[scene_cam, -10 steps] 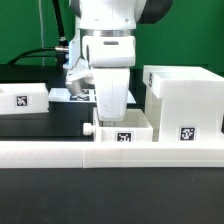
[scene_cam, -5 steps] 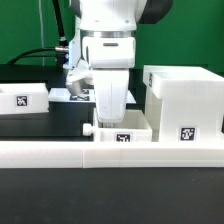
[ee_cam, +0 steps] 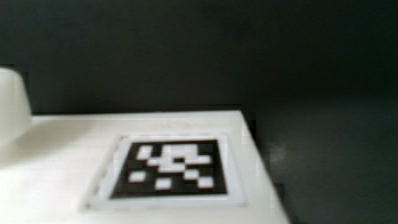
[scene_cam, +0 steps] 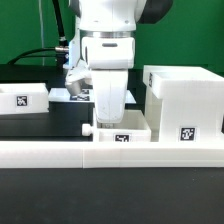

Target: Assemble drawer

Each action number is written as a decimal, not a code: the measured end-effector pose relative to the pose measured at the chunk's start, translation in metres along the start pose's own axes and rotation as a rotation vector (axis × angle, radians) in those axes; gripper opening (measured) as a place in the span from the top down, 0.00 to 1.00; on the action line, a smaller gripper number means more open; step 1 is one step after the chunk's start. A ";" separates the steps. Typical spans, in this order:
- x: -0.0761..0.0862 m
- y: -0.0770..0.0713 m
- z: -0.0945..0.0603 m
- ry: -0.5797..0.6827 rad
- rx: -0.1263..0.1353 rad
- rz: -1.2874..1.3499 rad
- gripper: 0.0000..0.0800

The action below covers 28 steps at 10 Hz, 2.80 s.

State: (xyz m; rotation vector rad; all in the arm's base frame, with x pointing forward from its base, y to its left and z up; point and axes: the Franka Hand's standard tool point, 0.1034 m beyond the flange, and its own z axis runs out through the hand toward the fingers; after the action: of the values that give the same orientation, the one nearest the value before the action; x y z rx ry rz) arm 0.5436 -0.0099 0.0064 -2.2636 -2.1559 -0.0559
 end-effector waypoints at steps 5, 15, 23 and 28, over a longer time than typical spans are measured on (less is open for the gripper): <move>0.001 0.003 -0.002 0.004 -0.015 -0.030 0.95; 0.008 0.001 -0.002 -0.003 0.014 -0.029 0.95; 0.009 0.001 -0.002 -0.006 0.023 -0.037 0.95; 0.022 0.002 -0.002 -0.014 0.037 -0.081 0.95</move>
Offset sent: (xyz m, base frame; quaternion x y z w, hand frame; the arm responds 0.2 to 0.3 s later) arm 0.0099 0.0080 0.0049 0.0000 0.0003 -0.0482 0.9988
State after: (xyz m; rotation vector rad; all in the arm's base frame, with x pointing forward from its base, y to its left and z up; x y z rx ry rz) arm 0.5470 0.0122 0.0093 -2.1631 -2.2357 -0.0008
